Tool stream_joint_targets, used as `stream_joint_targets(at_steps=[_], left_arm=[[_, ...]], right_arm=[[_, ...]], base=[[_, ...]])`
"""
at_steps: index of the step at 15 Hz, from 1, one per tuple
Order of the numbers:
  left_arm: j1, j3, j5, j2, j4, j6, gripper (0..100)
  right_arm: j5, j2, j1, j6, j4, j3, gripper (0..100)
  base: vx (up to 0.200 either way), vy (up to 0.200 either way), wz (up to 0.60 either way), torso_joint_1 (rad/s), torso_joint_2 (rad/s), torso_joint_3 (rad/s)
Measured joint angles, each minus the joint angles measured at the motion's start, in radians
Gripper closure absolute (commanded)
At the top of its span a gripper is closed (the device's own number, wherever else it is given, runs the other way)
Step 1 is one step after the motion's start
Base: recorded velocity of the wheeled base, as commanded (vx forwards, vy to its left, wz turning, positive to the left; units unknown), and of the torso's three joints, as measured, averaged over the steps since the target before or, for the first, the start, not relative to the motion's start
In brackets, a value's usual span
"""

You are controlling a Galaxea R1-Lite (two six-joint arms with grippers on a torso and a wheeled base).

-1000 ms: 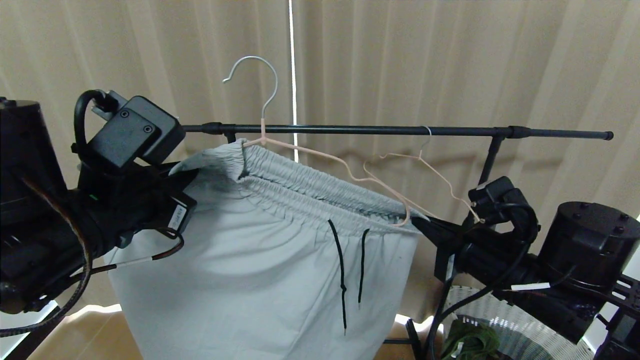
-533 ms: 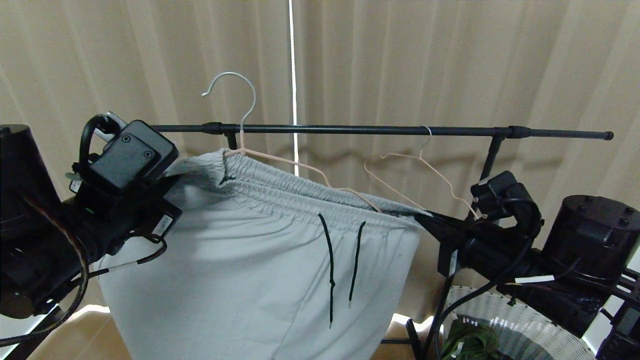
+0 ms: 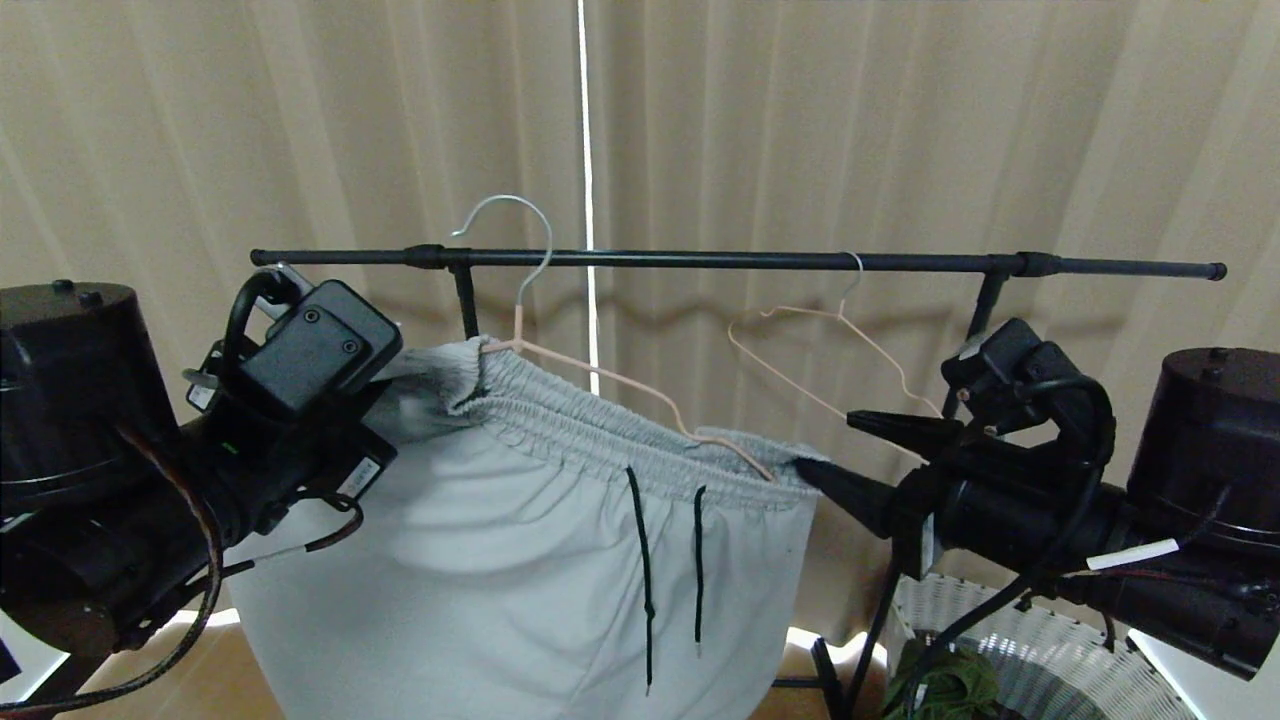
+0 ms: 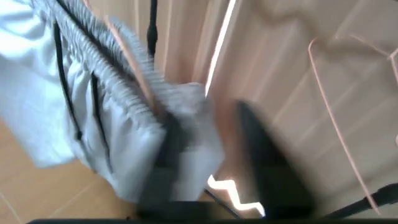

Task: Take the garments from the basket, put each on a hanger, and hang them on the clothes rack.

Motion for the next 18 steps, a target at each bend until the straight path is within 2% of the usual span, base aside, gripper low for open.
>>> stream_joint_targets(at_steps=[4, 6, 10, 13, 18], left_arm=[[-0.010, 0.002, 0.000, 0.010, 0.000, -0.006, 100], [-0.016, -0.002, 0.001, 0.012, 0.000, -0.018, 100], [-0.033, -0.004, 0.003, 0.011, 0.000, -0.070, 100], [-0.049, -0.003, 0.005, 0.011, 0.000, -0.118, 100], [-0.048, -0.015, 0.014, 0.015, 0.000, -0.172, 100]], right_arm=[[0.001, -0.024, 0.013, -0.071, 0.023, -0.037, 0], [0.000, -0.054, 0.035, -0.139, 0.159, -0.061, 0], [-0.006, -0.087, 0.107, -0.172, 0.335, -0.160, 0], [-0.008, -0.069, 0.166, -0.181, 0.345, -0.193, 0], [0.000, -0.017, 0.228, -0.184, 0.344, -0.166, 0]], base=[[0.000, 0.000, 0.00, 0.000, 0.00, 0.000], [0.000, 0.000, 0.00, 0.000, 0.00, 0.000], [0.000, 0.000, 0.00, 0.000, 0.00, 0.000], [0.000, 0.000, 0.00, 0.000, 0.00, 0.000], [0.000, 0.000, 0.00, 0.000, 0.00, 0.000]])
